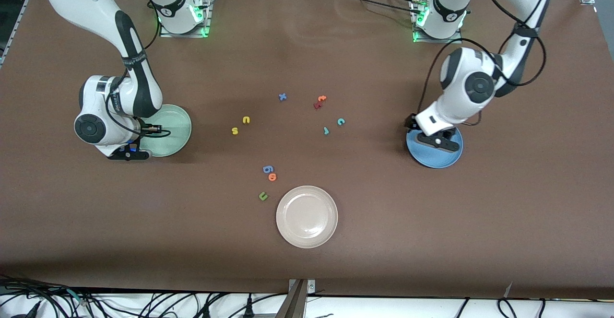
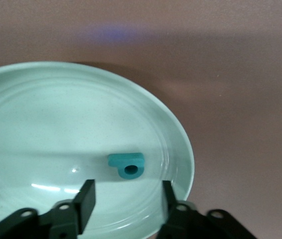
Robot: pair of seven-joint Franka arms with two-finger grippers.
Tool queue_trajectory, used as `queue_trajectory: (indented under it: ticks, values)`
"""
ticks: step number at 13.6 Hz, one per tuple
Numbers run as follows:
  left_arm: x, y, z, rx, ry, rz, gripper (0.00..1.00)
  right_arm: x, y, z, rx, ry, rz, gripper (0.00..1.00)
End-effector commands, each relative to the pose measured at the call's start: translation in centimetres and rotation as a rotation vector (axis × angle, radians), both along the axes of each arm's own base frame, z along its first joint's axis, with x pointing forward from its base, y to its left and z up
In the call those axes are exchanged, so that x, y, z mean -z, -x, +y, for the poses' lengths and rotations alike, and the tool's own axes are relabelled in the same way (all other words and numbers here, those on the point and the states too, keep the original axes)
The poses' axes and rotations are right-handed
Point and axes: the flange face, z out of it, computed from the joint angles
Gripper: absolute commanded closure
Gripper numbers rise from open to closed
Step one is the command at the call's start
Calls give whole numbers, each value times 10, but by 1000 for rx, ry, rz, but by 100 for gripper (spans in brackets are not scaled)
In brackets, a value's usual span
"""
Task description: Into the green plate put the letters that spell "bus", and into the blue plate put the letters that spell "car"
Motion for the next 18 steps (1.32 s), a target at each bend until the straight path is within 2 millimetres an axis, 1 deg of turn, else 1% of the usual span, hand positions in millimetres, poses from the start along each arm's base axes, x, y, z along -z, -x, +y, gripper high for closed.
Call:
queue_trajectory:
  ticks: [1,2,4,6,7,9,10,12,13,15,17,18]
  values:
    - [0,31,-75,-127,7,48,0,-4,-1,-1,2,-24,-5,2]
    - [3,38,-96,-179,3,55,0,-7,-1,1,2,-25,-7,2]
    - [10,54,-145,-262,1,60,0,-22,-3,7,5,-34,-21,2]
    - [25,54,-172,-320,-2,79,0,-44,-8,15,9,-48,-33,2]
    - [31,55,-187,-328,2,83,0,-54,-12,22,15,-50,-31,1]
    - [48,60,-209,-361,21,73,0,-77,-22,41,40,-52,-22,1]
    - [55,61,-213,-365,27,70,0,-84,-24,62,70,-70,-16,1]
    - [59,58,-217,-369,33,70,0,-95,-25,96,153,-114,-38,1]
    - [61,54,-218,-372,35,71,0,-96,-24,117,188,-121,-46,1]
    - [67,55,-218,-372,30,77,2,-94,-20,160,257,-111,-81,1]
    - [68,55,-218,-336,15,56,7,-87,-12,206,306,-110,-111,1]
    - [69,54,-216,-317,6,44,9,-83,-7,224,314,-112,-130,1]
